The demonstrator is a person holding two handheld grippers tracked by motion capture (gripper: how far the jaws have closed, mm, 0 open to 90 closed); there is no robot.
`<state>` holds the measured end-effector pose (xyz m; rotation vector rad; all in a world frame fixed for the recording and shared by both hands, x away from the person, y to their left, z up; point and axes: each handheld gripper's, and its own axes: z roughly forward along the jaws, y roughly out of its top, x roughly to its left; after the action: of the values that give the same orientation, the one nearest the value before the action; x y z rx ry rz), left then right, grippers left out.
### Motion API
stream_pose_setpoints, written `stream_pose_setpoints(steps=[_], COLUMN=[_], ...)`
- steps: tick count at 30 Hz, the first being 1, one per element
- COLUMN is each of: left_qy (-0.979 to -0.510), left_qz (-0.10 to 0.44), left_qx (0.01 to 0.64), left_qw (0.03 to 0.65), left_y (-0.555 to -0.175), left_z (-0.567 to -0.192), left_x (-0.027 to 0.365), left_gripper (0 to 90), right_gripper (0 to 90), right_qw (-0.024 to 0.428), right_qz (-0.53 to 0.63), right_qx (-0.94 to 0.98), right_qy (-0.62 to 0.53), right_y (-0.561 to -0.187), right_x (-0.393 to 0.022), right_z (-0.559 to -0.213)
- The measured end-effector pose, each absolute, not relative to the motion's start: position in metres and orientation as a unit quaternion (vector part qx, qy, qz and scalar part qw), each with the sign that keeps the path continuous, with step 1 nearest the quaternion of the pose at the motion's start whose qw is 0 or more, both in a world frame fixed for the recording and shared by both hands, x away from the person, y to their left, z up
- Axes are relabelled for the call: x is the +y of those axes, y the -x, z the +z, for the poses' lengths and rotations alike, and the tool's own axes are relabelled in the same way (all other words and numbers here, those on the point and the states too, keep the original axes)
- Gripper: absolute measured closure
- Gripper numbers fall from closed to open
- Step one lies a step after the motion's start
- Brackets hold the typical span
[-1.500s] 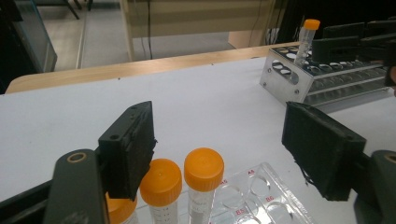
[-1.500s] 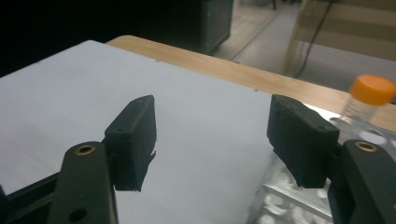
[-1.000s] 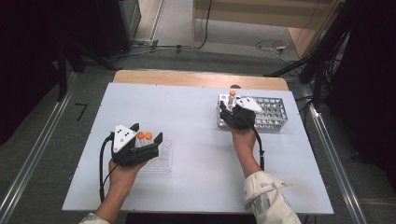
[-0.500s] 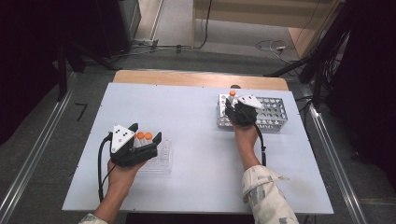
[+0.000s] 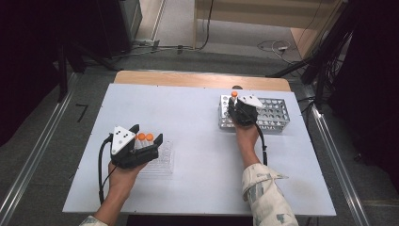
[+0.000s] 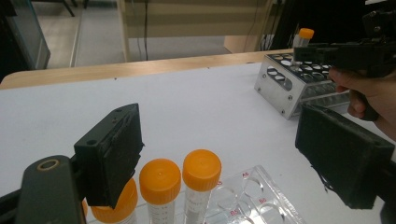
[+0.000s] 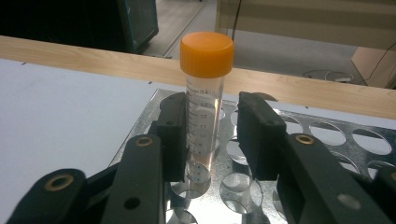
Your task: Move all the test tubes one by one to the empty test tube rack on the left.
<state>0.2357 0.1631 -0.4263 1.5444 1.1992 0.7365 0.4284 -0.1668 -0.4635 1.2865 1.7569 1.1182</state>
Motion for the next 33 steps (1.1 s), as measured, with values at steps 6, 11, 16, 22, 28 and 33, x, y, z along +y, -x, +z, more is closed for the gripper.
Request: stream_pose_setpoints(steps=[6,11,16,22,28,33], left_qy=[-0.642,-0.642,-0.643,-0.641,-0.642,-0.642], left_qz=[0.305,0.304,0.304,0.305,0.305,0.305], left_qx=[0.495,0.496,0.496,0.497,0.496,0.495], left_qw=[0.500,0.499,0.497,0.498,0.498,0.500], left_y=[-0.236,-0.236,-0.236,-0.236,-0.236,-0.236], left_z=[-0.427,-0.427,-0.427,-0.427,-0.426,-0.426], left_x=[0.163,0.163,0.163,0.163,0.163,0.161], left_gripper=[15.8,15.8,15.8,15.9,15.9,15.9], right_gripper=[70.8,71.5,71.6,71.8,71.8,71.8], right_qw=[0.342,0.348,0.357,0.360,0.357,0.335], right_qz=[0.429,0.441,0.452,0.467,0.487,0.492], right_qx=[0.684,0.678,0.673,0.667,0.663,0.679], right_qy=[-0.481,-0.475,-0.465,-0.455,-0.442,-0.428], right_y=[-0.428,-0.426,-0.423,-0.419,-0.410,-0.398], right_x=[-0.165,-0.166,-0.167,-0.169,-0.171,-0.165], right_z=[-0.465,-0.459,-0.444,-0.423,-0.408,-0.402])
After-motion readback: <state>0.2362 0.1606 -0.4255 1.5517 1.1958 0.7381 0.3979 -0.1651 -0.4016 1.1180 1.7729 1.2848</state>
